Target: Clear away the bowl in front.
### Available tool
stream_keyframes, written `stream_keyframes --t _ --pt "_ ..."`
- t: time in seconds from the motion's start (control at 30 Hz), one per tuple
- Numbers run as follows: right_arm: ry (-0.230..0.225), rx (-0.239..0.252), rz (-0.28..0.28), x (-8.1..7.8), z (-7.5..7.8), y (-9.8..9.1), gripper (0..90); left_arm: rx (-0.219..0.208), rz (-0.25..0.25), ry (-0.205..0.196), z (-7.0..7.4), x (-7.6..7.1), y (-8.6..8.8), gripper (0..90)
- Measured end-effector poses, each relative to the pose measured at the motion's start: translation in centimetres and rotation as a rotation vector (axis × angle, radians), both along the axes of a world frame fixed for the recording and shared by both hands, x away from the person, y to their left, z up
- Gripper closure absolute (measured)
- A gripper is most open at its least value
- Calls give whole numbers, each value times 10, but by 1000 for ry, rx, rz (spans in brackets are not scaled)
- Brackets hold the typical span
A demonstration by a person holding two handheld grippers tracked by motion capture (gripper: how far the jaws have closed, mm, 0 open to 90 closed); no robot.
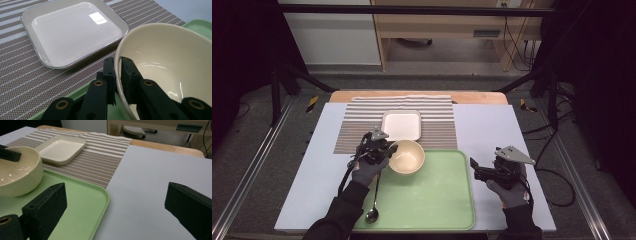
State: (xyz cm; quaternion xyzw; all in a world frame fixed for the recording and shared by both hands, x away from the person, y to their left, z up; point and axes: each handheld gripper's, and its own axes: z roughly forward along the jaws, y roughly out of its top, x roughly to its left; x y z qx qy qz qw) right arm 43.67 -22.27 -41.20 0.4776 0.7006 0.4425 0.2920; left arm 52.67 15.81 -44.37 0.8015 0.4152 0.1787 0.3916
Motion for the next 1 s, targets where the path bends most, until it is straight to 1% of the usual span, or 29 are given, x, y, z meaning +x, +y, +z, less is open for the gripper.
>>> stream_keyframes --t 0.07,0.1,0.17,0.27,0.37,0.43,0.57,0.67,0.73,0.8,0.9,0.97,1.0 --pt "4 2 0 0 0 0 42 18 3 -3 -2 0 1 812" --pt "4 3 0 0 0 0 42 19 7 -1 -3 0 1 809" --pt "2 1 3 0 -1 1 42 7 4 0 -5 0 3 805" --pt "6 2 4 0 -1 1 42 20 0 -5 -5 -1 2 796" --pt "6 2 2 0 -1 1 42 12 -7 -8 -5 -1 2 749" --pt "7 0 0 0 -2 1 42 8 -9 -18 -1 -2 2 714" --pt "7 -1 3 0 -2 1 42 -2 -6 -50 11 -6 7 652" --pt "6 -2 3 1 -2 1 42 -26 -6 -76 20 -8 11 593" --pt "7 -3 3 1 -2 0 42 -42 -4 -81 25 -9 14 553" --pt "7 1 1 0 -2 1 42 -46 -6 -93 30 -9 16 494" --pt "2 5 -1 0 0 0 42 -70 -6 -117 38 -9 21 435" --pt "1 7 -2 0 0 0 42 -76 2 -135 42 -8 25 385" --pt "1 7 -1 0 0 0 42 -80 3 -137 44 -7 27 371"
